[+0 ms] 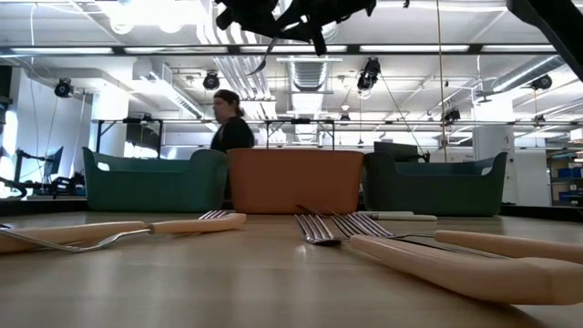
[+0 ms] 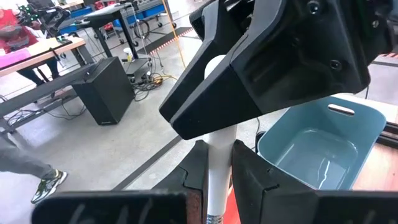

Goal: Sort silverware by color (type)
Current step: Put the white fork into the blue bin

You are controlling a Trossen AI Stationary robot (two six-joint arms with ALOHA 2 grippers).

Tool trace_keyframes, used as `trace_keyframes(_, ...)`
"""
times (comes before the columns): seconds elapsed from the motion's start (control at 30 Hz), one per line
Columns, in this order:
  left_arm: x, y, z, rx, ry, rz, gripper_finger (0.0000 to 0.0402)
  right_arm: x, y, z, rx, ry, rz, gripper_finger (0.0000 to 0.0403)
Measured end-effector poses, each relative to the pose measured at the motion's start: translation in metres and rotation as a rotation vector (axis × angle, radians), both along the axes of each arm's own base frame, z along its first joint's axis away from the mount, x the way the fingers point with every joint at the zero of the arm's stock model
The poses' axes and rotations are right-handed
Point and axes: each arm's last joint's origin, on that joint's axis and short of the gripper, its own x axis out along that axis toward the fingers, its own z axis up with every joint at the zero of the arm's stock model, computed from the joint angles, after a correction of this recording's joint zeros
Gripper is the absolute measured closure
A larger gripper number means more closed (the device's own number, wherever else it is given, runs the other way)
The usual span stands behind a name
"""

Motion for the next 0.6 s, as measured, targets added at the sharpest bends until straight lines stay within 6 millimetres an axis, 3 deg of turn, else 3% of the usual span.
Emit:
trace_keyframes(0.27,0.0002,0.0001,0.0009,0.009,-0.004,0.007,0.0374,0.0049,0.0072,0.0005,-0.043,0.006,-0.004,0.0383)
trace_keyframes(0.6,-0.0004,0.0009,0.0015,0.029,0.004,0.035,0.0361,0.0039,0.0052,0.0000,-0.028,0.010,-0.034,0.0389)
